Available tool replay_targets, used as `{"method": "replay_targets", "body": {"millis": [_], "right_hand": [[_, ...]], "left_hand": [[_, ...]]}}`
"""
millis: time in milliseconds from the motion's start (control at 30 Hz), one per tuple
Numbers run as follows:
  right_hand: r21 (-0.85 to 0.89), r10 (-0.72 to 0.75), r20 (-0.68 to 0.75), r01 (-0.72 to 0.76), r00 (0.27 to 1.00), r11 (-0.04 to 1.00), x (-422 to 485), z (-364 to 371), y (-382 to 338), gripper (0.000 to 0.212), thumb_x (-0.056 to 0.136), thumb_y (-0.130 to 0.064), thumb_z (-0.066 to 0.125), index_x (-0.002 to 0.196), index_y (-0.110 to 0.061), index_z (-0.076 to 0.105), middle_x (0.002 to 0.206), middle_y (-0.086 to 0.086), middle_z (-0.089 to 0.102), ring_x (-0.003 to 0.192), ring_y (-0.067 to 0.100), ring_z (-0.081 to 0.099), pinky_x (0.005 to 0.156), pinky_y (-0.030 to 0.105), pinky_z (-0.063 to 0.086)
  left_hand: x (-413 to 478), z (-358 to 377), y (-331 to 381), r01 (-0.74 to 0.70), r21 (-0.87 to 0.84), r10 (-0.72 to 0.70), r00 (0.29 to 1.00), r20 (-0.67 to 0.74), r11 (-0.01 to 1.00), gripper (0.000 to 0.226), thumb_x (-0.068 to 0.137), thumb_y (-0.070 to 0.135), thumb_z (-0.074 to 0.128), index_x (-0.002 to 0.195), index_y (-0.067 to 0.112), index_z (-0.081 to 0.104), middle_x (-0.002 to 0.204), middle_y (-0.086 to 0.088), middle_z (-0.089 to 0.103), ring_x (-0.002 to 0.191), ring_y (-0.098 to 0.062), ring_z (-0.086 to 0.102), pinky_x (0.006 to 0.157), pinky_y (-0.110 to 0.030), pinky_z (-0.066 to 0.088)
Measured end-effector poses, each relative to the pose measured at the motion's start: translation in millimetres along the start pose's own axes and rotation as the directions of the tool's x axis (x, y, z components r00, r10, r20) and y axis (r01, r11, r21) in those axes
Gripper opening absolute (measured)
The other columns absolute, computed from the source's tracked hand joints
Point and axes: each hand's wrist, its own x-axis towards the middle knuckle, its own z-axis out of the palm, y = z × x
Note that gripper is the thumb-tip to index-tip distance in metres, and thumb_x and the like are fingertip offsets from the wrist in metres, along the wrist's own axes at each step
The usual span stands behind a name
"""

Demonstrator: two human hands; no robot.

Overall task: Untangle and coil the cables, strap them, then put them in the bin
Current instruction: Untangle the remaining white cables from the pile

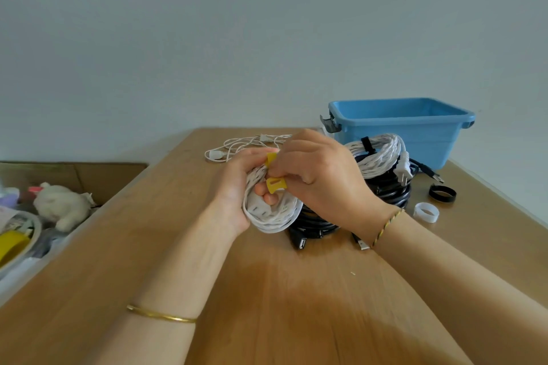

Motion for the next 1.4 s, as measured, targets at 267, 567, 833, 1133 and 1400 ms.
{"method": "replay_targets", "body": {"millis": [267, 567, 833, 1133, 1400], "right_hand": [[-0.048, -0.106, 0.081, 0.11, 0.991, 0.993, -4.7, 4.9, 4.8, 0.014, 0.079, -0.006, 0.059, 0.076, -0.005, 0.073, 0.08, 0.005, 0.069, 0.078, 0.03, 0.061, 0.066, 0.04, 0.051], [0.47, 0.573, 0.133, -0.56, 0.809, 0.682, 1.9, -12.1, 1.3, 0.02, 0.077, -0.008, 0.06, 0.095, -0.014, 0.064, 0.088, -0.002, 0.066, 0.087, 0.011, 0.062, 0.077, 0.029, 0.052], [0.371, 0.509, 0.388, -0.635, 0.769, 0.677, 4.0, -17.9, 7.6, 0.023, 0.08, -0.01, 0.071, 0.102, -0.009, 0.066, 0.095, 0.003, 0.07, 0.088, 0.013, 0.067, 0.078, 0.029, 0.055], [0.117, 0.482, 0.326, -0.54, 0.813, 0.833, 7.1, -10.2, 0.1, 0.022, 0.078, -0.009, 0.066, 0.093, -0.011, 0.05, 0.087, -0.002, 0.052, 0.08, 0.014, 0.05, 0.065, 0.016, 0.041], [-0.015, 0.533, 0.147, -0.536, 0.834, 0.844, 5.0, -2.7, -9.7, 0.027, 0.075, 0.002, 0.057, 0.087, -0.011, 0.036, 0.084, -0.002, 0.038, 0.072, 0.021, 0.046, 0.061, 0.03, 0.041]], "left_hand": [[0.7, -1.6, 1.3, -0.034, 0.062, 0.032, 0.999, 0.034, 0.997, 0.011, 0.092, 0.003, 0.048, 0.082, 0.008, 0.051, 0.042, -0.002, 0.044, 0.028, -0.007, 0.033, 0.031, -0.013, 0.03], [1.7, 0.9, -7.3, -0.131, 0.253, 0.103, 0.987, 0.123, 0.958, 0.006, 0.087, 0.0, 0.054, 0.084, 0.004, 0.056, 0.049, -0.008, 0.044, 0.028, -0.01, 0.034, 0.031, -0.017, 0.031], [-4.9, 1.6, -4.0, -0.193, 0.393, 0.166, 0.981, 0.102, 0.899, 0.007, 0.089, 0.001, 0.056, 0.092, 0.003, 0.05, 0.046, -0.004, 0.046, 0.03, -0.012, 0.034, 0.033, -0.022, 0.031], [-7.3, 2.9, -5.1, -0.216, 0.576, 0.169, 0.976, 0.135, 0.789, 0.008, 0.091, 0.013, 0.059, 0.097, 0.008, 0.056, 0.042, -0.004, 0.041, 0.036, -0.019, 0.038, 0.045, -0.029, 0.037], [-8.1, 9.7, -5.4, -0.286, 0.629, 0.237, 0.958, 0.163, 0.722, 0.007, 0.091, 0.018, 0.06, 0.098, 0.016, 0.058, 0.042, -0.001, 0.047, 0.037, -0.017, 0.044, 0.052, -0.03, 0.04]]}}
